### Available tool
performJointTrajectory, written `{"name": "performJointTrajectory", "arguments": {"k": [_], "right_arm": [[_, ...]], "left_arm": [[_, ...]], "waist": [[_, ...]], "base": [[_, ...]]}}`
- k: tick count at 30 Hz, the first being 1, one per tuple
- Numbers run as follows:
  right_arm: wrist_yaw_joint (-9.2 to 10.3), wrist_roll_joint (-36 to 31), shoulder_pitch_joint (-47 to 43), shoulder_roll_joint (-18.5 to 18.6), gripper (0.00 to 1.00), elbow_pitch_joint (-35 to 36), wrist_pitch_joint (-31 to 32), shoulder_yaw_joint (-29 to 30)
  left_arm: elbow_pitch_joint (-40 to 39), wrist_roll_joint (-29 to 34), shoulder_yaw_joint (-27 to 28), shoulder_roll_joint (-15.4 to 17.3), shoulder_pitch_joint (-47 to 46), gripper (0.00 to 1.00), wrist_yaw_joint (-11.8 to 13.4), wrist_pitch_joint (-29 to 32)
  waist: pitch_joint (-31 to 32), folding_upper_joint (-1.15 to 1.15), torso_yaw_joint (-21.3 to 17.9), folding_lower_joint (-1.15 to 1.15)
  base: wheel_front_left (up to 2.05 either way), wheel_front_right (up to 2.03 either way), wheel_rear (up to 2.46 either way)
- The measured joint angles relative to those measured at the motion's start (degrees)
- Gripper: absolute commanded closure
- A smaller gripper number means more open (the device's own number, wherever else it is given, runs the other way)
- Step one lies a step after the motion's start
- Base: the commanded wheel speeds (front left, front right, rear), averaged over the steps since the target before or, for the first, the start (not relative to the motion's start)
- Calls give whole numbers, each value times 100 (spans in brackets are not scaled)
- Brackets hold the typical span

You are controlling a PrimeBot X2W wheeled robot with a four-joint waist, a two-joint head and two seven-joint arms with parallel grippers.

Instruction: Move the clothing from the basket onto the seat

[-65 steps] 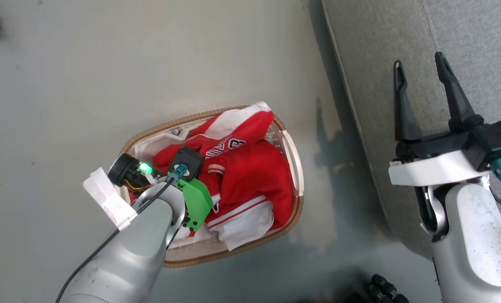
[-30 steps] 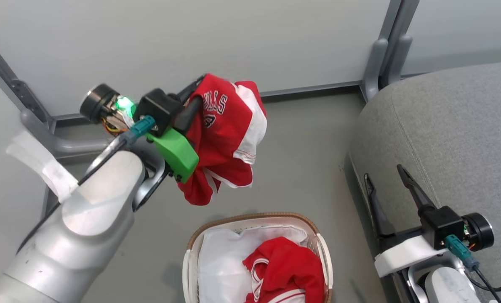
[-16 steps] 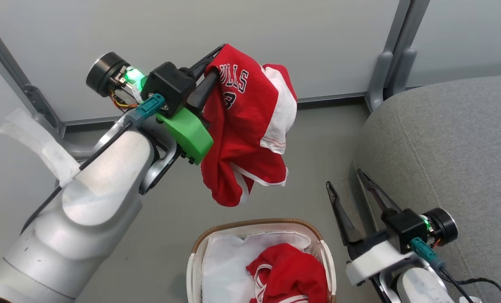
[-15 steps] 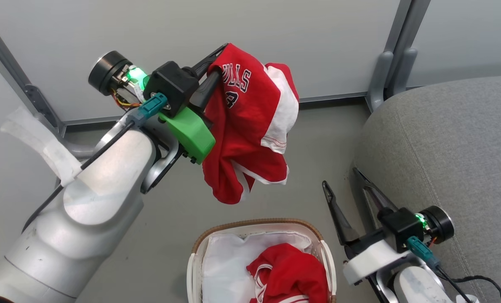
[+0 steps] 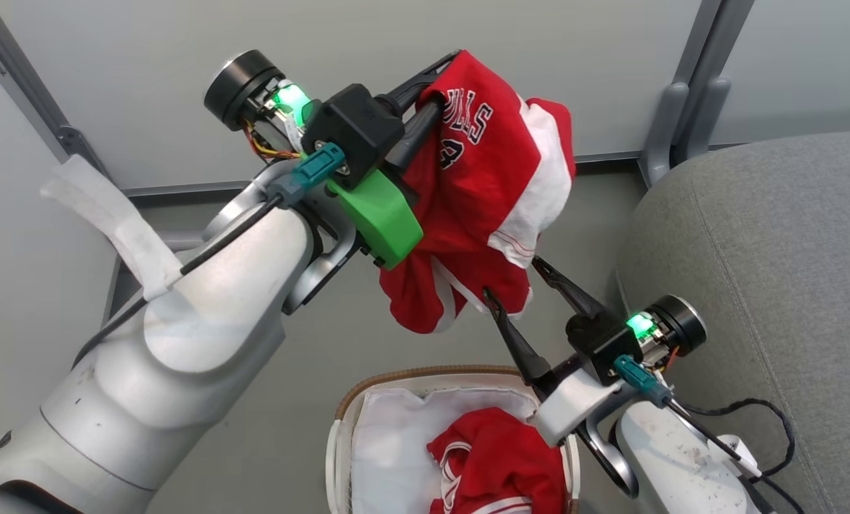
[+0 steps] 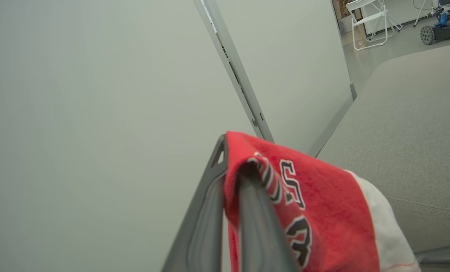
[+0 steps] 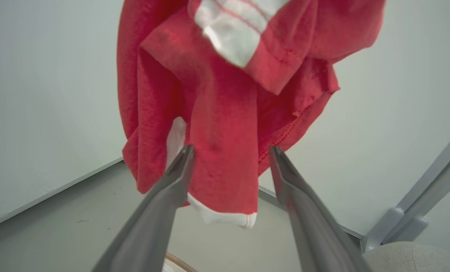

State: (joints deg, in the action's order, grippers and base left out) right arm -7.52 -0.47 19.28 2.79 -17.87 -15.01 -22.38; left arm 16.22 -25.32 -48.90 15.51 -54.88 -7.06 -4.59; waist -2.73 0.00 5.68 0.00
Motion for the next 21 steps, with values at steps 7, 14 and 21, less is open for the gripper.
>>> {"name": "performJointTrajectory", "arguments": {"k": [7, 14, 21], "right_arm": [[0, 171, 369, -1, 0, -324, 0, -121], [0, 330, 623, -3, 100, -782, -8, -354], [0, 338, 654, -4, 100, -603, -7, -231]], "left_arm": [[-223, -40, -193, -103, -53, 100, -5, 65], [-436, -224, -271, -143, -61, 100, -8, 134], [-122, -404, -60, 44, 219, 100, 155, -79]], "waist": [[14, 0, 114, 0], [17, 0, 193, 0], [-67, 0, 163, 0]], "base": [[0, 0, 0], [0, 0, 0], [0, 0, 0]]}}
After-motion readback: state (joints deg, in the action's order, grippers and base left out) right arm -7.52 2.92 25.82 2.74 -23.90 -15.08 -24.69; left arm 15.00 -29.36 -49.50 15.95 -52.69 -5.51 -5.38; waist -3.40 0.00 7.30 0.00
